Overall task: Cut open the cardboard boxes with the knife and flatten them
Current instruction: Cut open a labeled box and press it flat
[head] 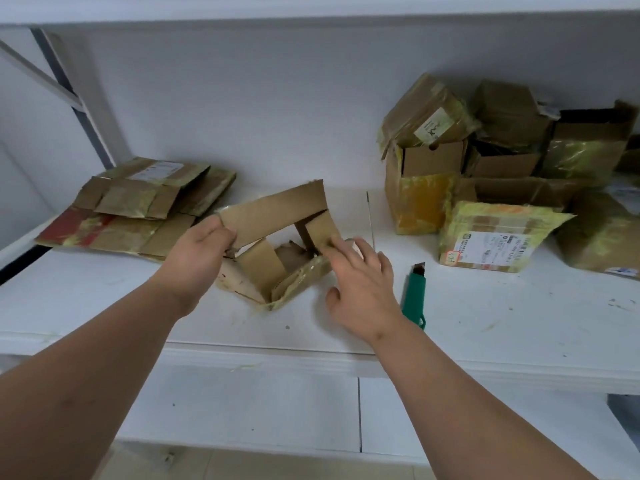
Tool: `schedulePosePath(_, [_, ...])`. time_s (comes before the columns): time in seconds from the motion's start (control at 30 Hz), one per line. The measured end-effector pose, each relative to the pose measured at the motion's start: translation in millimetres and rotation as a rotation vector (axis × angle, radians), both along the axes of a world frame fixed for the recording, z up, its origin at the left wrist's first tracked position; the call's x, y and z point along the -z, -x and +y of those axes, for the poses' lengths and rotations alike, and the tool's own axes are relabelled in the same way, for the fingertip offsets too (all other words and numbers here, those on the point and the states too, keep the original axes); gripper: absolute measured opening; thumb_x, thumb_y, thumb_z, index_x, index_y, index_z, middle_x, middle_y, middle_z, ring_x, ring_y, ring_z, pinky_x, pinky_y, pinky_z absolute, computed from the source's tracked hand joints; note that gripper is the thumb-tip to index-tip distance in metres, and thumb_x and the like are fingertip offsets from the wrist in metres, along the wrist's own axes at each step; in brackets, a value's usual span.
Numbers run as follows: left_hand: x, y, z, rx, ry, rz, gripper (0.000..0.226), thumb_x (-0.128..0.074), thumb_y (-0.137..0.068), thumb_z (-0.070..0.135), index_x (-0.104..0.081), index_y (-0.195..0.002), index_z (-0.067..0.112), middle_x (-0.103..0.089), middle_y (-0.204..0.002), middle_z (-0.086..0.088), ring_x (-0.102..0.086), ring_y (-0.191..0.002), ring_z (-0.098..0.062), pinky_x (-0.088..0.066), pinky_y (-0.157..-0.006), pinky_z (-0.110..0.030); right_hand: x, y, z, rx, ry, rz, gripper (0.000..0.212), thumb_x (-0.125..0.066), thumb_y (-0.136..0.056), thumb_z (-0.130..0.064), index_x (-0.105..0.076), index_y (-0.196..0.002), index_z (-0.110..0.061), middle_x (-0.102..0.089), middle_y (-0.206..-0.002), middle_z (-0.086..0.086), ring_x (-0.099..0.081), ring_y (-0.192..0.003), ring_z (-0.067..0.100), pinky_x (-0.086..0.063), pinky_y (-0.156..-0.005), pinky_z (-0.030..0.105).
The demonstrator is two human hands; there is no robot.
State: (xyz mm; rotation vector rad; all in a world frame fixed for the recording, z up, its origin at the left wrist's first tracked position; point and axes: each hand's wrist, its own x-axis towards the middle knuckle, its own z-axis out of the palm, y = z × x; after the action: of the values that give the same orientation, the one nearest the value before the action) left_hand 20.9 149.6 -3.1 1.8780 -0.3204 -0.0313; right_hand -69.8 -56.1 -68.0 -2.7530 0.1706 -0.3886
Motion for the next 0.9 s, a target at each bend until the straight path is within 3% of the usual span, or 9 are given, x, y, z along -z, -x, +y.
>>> schedulePosePath(0.1, [5.6, -7.4, 4.6, -0.097, -0.013, -0.070, 0.015, -0.043, -0.100, 0.018, -0.049, -0.093, 0.007, -0.046, -0.078, -0.002, -0.040, -0.070, -0.017, -0.032, -0.063, -0.032, 4.1, 0.1, 7.3, 0.012, -0.013, -0.025, 0.036, -0.048, -0.085, -0.034, -0.065, -0.117, -0.029, -0.058, -0.128, -0.007, -0.033, -0.138, 0.017, -0.008, -0.118, 0.045])
schedulePosePath(0.17, [5.3, -10.3, 5.5, -0.166, -0.001, -0.105, 0.007, -0.043, -0.102, 0.019, -0.046, -0.101, 0.013, -0.047, -0.078, 0.000, -0.041, -0.068, -0.016, -0.035, -0.062, -0.031, 9.4, 2.9, 14.7, 0.042, -0.064, -0.041, 0.034, -0.040, -0.084, -0.041, -0.070, -0.092, -0.027, -0.064, -0.099, -0.011, -0.053, -0.108, 0.012, -0.020, -0.112, 0.041])
schedulePosePath(0.23, [5.4, -13.4, 5.2, -0.197, 0.004, -0.117, 0.015, -0.046, -0.101, 0.017, -0.042, -0.114, 0.023, -0.050, -0.079, 0.001, -0.046, -0.068, -0.015, -0.039, -0.062, -0.032, 14.8, 2.8, 19.9, 0.063, -0.156, -0.042, 0.031, -0.041, -0.090, -0.041, -0.067, -0.087, -0.024, -0.065, -0.085, -0.009, -0.059, -0.083, 0.012, -0.035, -0.104, 0.041])
schedulePosePath(0.33, [8.6, -16.3, 7.9, -0.187, -0.060, -0.170, 0.043, -0.048, -0.098, 0.007, -0.036, -0.128, 0.035, -0.049, -0.082, 0.000, -0.052, -0.068, -0.019, -0.045, -0.061, -0.035, 10.9, -3.3, 25.6, 0.117, -0.306, -0.001, 0.021, -0.050, -0.097, -0.039, -0.055, -0.112, -0.024, -0.060, -0.102, -0.003, -0.061, -0.083, 0.017, -0.050, -0.090, 0.040])
schedulePosePath(0.53, [8.3, -14.7, 9.9, -0.131, -0.225, -0.267, 0.036, -0.040, -0.100, 0.006, -0.049, -0.114, 0.037, -0.048, -0.090, 0.009, -0.050, -0.069, -0.016, -0.038, -0.053, -0.027, -4.5, -25.4, 27.0, 0.284, -0.179, -0.073, 0.066, -0.061, -0.089, -0.052, -0.034, -0.143, -0.026, -0.046, -0.133, 0.001, -0.045, -0.124, 0.023, -0.033, -0.103, 0.039])
schedulePosePath(0.63, [5.6, -17.4, 9.3, -0.122, -0.230, -0.236, 0.035, -0.040, -0.100, 0.006, -0.052, -0.106, 0.038, -0.050, -0.092, 0.009, -0.049, -0.072, -0.014, -0.037, -0.055, -0.027, -7.6, -43.0, 30.5, 0.343, -0.219, -0.060, 0.102, -0.069, -0.076, -0.067, -0.014, -0.151, -0.026, -0.036, -0.142, 0.005, -0.038, -0.130, 0.028, -0.031, -0.106, 0.043])
schedulePosePath(0.7, [4.2, -17.7, 8.2, -0.123, -0.248, -0.218, 0.033, -0.040, -0.101, 0.008, -0.052, -0.108, 0.039, -0.051, -0.095, 0.009, -0.051, -0.076, -0.014, -0.038, -0.056, -0.027, -8.9, -51.6, 34.3, 0.367, -0.248, -0.058, 0.113, -0.071, -0.070, -0.071, -0.007, -0.152, -0.026, -0.037, -0.143, 0.005, -0.040, -0.130, 0.029, -0.031, -0.107, 0.046])
schedulePosePath(0.9, [3.8, -22.3, 7.0, -0.134, -0.278, -0.260, 0.015, -0.048, -0.100, 0.023, -0.049, -0.111, 0.032, -0.051, -0.101, 0.006, -0.053, -0.084, -0.013, -0.039, -0.060, -0.027, -3.3, -52.5, 36.4, 0.311, -0.435, -0.110, 0.080, -0.064, -0.088, -0.044, -0.019, -0.151, -0.025, -0.058, -0.129, -0.001, -0.061, -0.111, 0.024, -0.043, -0.104, 0.044])
